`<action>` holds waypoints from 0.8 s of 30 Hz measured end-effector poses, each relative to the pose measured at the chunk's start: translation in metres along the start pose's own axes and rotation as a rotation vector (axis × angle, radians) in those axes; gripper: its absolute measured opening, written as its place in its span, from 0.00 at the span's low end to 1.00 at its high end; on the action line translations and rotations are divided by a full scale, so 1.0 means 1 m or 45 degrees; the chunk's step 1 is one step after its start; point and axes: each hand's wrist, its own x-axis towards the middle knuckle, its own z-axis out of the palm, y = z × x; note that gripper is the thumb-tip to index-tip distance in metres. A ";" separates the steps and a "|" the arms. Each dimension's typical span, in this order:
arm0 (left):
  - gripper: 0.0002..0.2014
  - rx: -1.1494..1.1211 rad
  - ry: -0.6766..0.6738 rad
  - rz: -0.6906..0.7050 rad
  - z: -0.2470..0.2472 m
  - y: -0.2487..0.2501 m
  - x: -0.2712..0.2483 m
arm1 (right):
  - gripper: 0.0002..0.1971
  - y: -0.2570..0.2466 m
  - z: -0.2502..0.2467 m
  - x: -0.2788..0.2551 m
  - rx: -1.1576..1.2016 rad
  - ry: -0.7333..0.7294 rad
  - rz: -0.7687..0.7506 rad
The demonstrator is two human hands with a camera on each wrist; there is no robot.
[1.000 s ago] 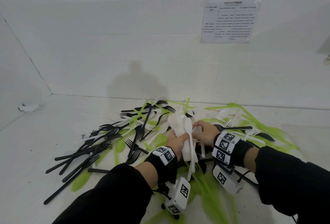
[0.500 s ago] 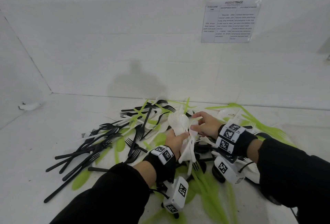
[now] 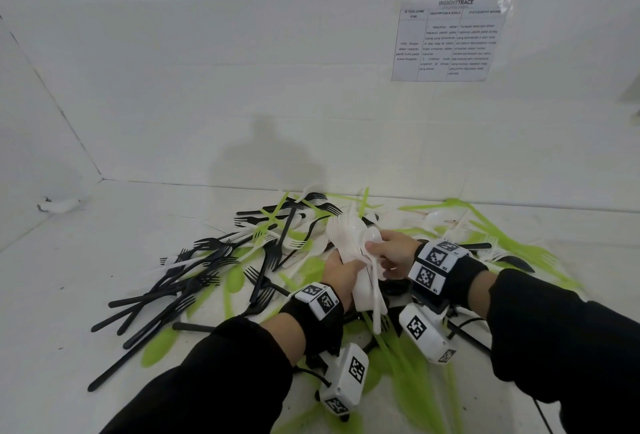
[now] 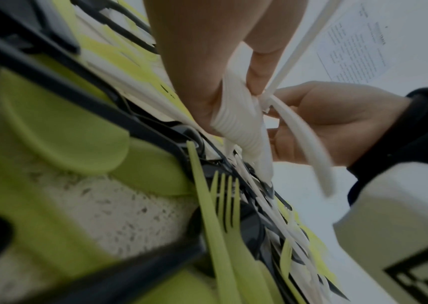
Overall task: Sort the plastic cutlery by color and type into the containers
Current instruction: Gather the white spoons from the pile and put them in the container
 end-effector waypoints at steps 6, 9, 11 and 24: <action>0.16 0.010 -0.017 -0.032 -0.003 0.000 0.003 | 0.12 0.001 -0.001 0.000 -0.094 0.019 -0.127; 0.15 -0.047 -0.010 -0.079 -0.005 0.002 0.003 | 0.12 0.001 0.000 -0.005 -0.043 0.020 -0.141; 0.11 -0.064 0.013 -0.100 -0.004 0.003 0.001 | 0.11 0.004 0.003 -0.005 0.013 -0.007 -0.130; 0.18 -0.032 0.034 -0.194 -0.007 0.003 -0.004 | 0.10 0.003 0.006 -0.007 0.092 -0.099 -0.093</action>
